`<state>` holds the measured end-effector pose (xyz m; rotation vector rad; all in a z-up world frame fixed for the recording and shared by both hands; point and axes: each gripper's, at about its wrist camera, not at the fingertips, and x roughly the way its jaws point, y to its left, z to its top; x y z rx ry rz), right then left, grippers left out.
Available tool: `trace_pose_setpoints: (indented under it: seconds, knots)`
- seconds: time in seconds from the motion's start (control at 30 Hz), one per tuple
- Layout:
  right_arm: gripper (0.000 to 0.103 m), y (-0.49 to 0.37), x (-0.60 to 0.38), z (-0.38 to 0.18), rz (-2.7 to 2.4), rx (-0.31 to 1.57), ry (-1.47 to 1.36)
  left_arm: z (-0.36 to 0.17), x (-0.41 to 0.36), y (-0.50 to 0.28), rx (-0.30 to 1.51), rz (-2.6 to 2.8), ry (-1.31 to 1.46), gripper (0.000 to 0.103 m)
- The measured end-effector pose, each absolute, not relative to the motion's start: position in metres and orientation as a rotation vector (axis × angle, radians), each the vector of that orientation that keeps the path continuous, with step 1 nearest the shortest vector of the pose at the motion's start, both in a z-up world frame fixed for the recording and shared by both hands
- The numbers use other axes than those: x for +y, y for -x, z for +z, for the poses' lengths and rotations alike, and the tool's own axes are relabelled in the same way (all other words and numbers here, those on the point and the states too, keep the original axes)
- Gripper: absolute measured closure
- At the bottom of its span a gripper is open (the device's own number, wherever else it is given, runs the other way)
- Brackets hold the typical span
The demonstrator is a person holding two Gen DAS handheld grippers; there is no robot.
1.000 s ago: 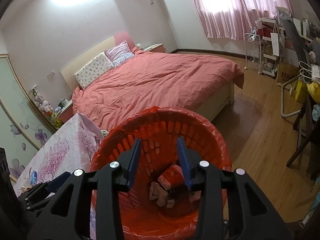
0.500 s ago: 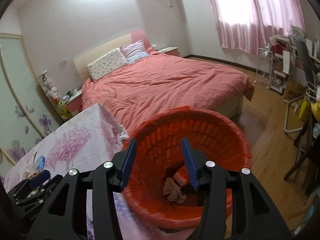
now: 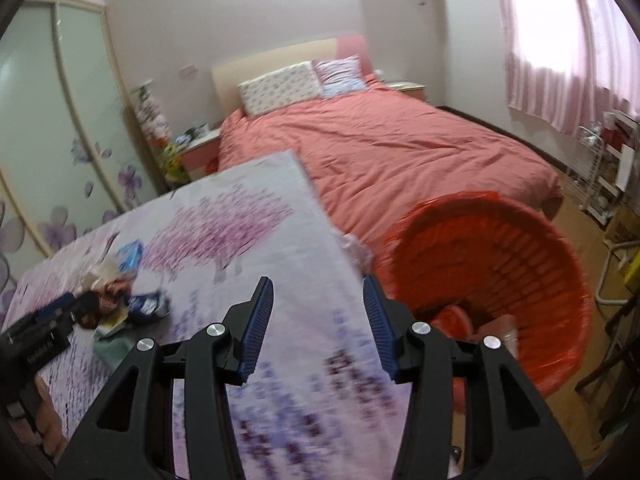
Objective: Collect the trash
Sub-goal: 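Grasp the brown checked scrunchie with the left tool while the right tool reaches the snack bag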
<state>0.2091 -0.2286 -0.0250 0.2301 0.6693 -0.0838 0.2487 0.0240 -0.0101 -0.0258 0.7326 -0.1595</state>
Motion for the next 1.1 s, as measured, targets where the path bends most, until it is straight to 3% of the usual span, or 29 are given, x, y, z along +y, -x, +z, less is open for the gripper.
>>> trace_pose_setpoints:
  seconds: [0.13, 0.53, 0.8, 1.1]
  knots:
    - [0.05, -0.212, -0.195, -0.034, -0.041, 0.693, -0.183, -0.017, 0.058, -0.257, 0.752, -0.087, 0.067, 0.035]
    - [0.05, -0.222, -0.146, -0.051, 0.029, 0.751, -0.117, -0.046, 0.053, -0.287, 0.841, -0.095, 0.06, 0.035]
    - [0.05, -0.222, -0.138, -0.058, 0.046, 0.778, -0.111, -0.05, 0.059, -0.286, 0.835, -0.133, 0.086, 0.068]
    - [0.05, -0.224, -0.127, -0.054, 0.066, 0.778, -0.114, -0.025, 0.078, -0.272, 0.76, -0.129, 0.124, 0.07]
